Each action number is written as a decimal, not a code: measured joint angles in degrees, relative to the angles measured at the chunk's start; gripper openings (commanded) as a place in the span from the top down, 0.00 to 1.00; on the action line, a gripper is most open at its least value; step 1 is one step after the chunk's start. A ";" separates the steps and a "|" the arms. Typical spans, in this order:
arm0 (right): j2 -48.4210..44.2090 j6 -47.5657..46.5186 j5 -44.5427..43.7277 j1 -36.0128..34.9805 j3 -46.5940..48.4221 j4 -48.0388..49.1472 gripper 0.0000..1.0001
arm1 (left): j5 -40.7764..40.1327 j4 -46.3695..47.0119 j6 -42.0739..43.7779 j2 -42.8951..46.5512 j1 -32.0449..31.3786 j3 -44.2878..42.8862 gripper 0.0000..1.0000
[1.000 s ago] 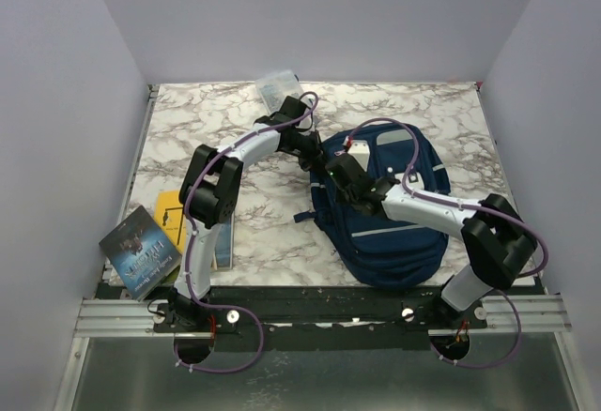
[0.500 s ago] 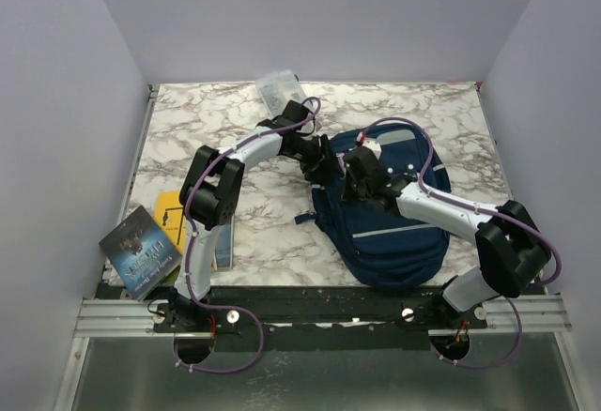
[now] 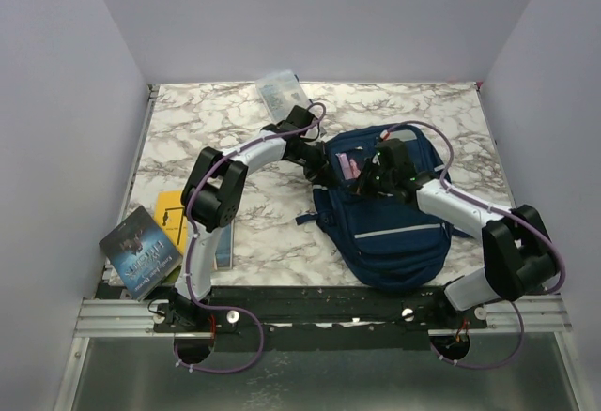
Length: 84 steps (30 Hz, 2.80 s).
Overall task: Pack the student bag
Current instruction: Zip the student bag at the center of the board, then adjust the student bag at the center of the board.
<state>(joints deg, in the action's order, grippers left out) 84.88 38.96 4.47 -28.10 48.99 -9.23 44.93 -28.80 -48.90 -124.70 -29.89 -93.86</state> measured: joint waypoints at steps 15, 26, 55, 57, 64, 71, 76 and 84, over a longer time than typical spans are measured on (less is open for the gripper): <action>-4.07 -4.92 19.74 21.51 -5.38 -0.42 1.00 | -1.14 -0.74 1.33 0.00 -0.46 -0.13 1.00; -6.62 -9.53 20.76 23.37 -5.46 -2.29 0.96 | -1.09 -1.09 1.55 0.00 -1.01 -0.26 1.00; -9.20 -16.52 13.81 24.39 -5.44 -9.97 0.54 | -1.90 -3.08 2.95 0.94 0.26 -0.42 0.56; -9.55 -16.50 13.29 24.09 -5.44 -10.29 0.52 | -1.95 -3.06 2.97 0.94 0.26 -0.42 0.54; -11.30 -15.37 12.15 21.20 -5.44 -11.06 0.47 | -1.90 -3.06 2.97 0.94 0.26 -0.48 0.50; -13.40 -11.76 9.09 13.03 -5.44 -12.44 0.41 | -1.66 -3.19 2.93 0.76 0.26 -1.09 0.46; -16.68 -7.76 6.14 2.14 -6.69 -13.31 0.35 | -0.87 -3.58 3.15 -0.20 0.26 -2.47 0.33; -16.00 0.74 6.14 -6.05 -14.47 -3.37 0.33 | -2.93 -5.27 5.86 1.79 0.31 -3.13 0.18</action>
<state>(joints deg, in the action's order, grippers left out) 68.88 39.70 10.61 -34.15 34.52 -12.60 42.00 -34.06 -43.05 -122.91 -29.58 -96.99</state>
